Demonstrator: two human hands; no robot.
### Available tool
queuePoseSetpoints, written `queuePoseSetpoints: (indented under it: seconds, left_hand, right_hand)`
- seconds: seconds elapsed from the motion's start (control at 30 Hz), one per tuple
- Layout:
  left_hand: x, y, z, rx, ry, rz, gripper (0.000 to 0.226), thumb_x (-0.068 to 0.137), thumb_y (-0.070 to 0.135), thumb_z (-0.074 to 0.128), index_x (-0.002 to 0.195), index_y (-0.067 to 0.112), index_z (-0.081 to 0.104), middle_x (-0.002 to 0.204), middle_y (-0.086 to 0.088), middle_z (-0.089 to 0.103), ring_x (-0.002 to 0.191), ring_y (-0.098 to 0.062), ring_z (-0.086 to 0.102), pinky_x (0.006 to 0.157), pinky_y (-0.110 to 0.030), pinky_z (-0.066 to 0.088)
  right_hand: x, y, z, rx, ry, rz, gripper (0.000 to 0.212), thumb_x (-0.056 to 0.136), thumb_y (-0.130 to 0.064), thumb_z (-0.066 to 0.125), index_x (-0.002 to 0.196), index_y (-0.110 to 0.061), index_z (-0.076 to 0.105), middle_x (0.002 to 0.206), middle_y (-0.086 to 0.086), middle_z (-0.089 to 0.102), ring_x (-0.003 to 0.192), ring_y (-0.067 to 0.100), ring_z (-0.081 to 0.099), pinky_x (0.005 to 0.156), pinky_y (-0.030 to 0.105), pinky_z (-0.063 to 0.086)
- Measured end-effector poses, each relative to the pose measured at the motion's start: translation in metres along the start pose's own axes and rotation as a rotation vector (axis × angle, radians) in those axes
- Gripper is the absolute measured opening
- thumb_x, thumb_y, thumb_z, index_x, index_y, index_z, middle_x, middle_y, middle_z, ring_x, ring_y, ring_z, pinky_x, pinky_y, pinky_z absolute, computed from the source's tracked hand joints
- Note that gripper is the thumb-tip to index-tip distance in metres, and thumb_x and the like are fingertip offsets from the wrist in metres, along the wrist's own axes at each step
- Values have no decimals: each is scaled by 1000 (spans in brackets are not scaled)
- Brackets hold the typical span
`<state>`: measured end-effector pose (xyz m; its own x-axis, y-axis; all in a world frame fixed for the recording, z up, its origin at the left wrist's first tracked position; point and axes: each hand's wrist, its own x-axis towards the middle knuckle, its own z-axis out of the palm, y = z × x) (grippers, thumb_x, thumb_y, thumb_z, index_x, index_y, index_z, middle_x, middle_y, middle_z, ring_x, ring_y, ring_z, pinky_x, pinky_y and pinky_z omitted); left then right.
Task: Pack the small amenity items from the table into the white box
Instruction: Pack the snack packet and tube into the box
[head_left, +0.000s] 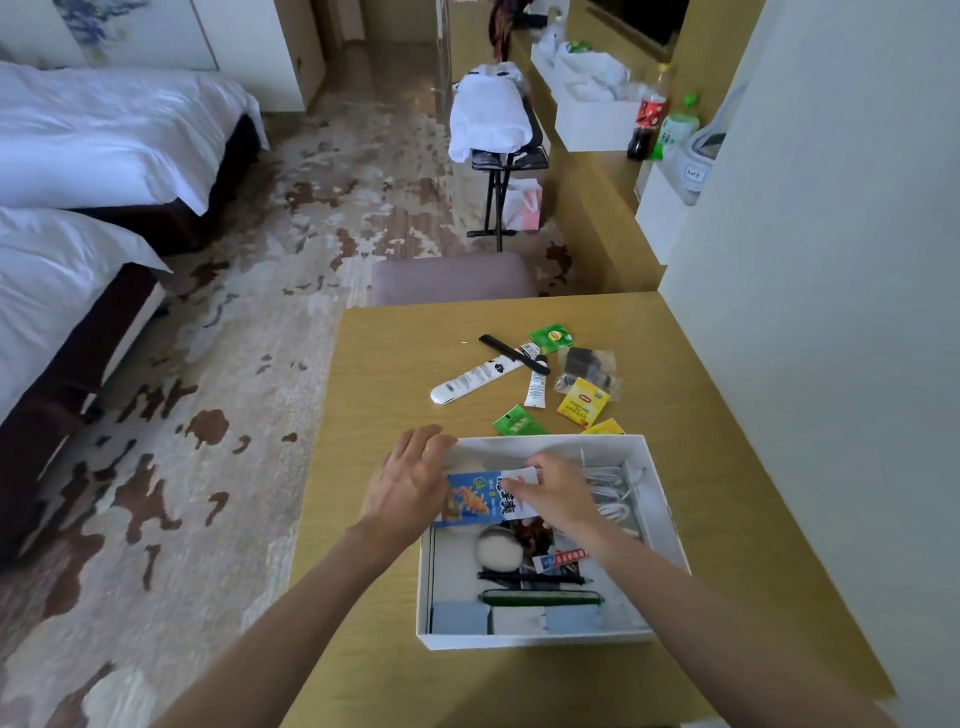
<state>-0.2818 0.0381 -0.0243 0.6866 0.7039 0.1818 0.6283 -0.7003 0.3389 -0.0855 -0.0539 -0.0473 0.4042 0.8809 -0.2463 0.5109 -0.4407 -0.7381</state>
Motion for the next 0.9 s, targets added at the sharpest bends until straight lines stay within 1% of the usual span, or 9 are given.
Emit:
queuePoseSetpoints:
  seconds: [0.1, 0.27, 0.37, 0.43, 0.53, 0.67, 0.77, 0.83, 0.9]
  left_hand:
    - [-1, -5, 8, -40, -90, -131, 45, 90, 8, 47, 134, 14, 43, 141, -4, 42, 120, -29, 46, 85, -48, 52]
    - [1, -4, 11, -74, -53, -181, 35, 93, 12, 45, 128, 16, 48, 132, -3, 51, 105, -30, 59, 77, -47, 54]
    - [9, -2, 11, -38, -12, -241, 33, 91, 15, 47, 124, 18, 52, 126, -2, 57, 107, -27, 58, 78, -45, 54]
    - [19, -2, 10, -27, 5, -265, 30, 91, 14, 49, 120, 18, 56, 120, -3, 62, 105, -27, 58, 77, -45, 54]
    - [41, -7, 9, -85, -3, -335, 24, 92, 15, 48, 112, 19, 60, 109, -2, 68, 96, -22, 63, 75, -42, 55]
    - [77, -24, 17, -141, -82, -409, 22, 93, 18, 46, 107, 21, 63, 106, -1, 69, 79, -16, 64, 66, -34, 55]
    - [105, -41, 30, -154, -151, -416, 22, 93, 19, 46, 106, 20, 64, 104, -4, 70, 65, -13, 60, 55, -27, 48]
    - [124, -51, 39, -166, -182, -431, 22, 92, 20, 48, 105, 20, 65, 107, -7, 69, 70, -21, 61, 61, -33, 53]
    - [140, -60, 51, -166, -216, -434, 21, 91, 21, 49, 105, 19, 65, 110, -9, 68, 78, -26, 63, 69, -38, 55]
  right_hand:
    - [-1, 5, -8, -156, 8, -94, 34, 90, -43, 59, 100, -10, 60, 73, 9, 69, 64, 22, 66, 60, 36, 49]
    - [4, 13, -57, -308, 66, -231, 28, 94, -35, 54, 111, -15, 63, 91, -1, 73, 82, 17, 67, 72, 33, 53]
    - [12, 14, -89, -194, 55, -311, 26, 93, -42, 52, 96, -20, 66, 82, -7, 69, 68, 10, 65, 59, 30, 52]
    - [24, 11, -105, -146, 65, -349, 41, 93, -53, 42, 84, -19, 62, 73, -2, 67, 55, 11, 63, 48, 29, 48]
    - [55, 8, -115, -175, 60, -312, 42, 95, -51, 41, 87, -16, 64, 76, -1, 71, 62, 15, 67, 55, 36, 54]
    - [99, 6, -100, -307, 32, -249, 27, 95, -39, 49, 87, -20, 67, 83, -5, 71, 77, 12, 64, 55, 25, 40]
    - [126, 6, -76, -405, -109, -184, 20, 94, -32, 53, 86, -18, 65, 89, 1, 71, 78, 18, 65, 66, 35, 54]
    - [142, 6, -58, -510, -192, -108, 15, 91, -30, 54, 88, -18, 62, 95, 5, 69, 84, 23, 65, 73, 40, 55]
    - [157, 8, -39, -625, -231, -39, 23, 90, -37, 57, 100, -17, 61, 102, 6, 65, 93, 26, 63, 76, 39, 53]
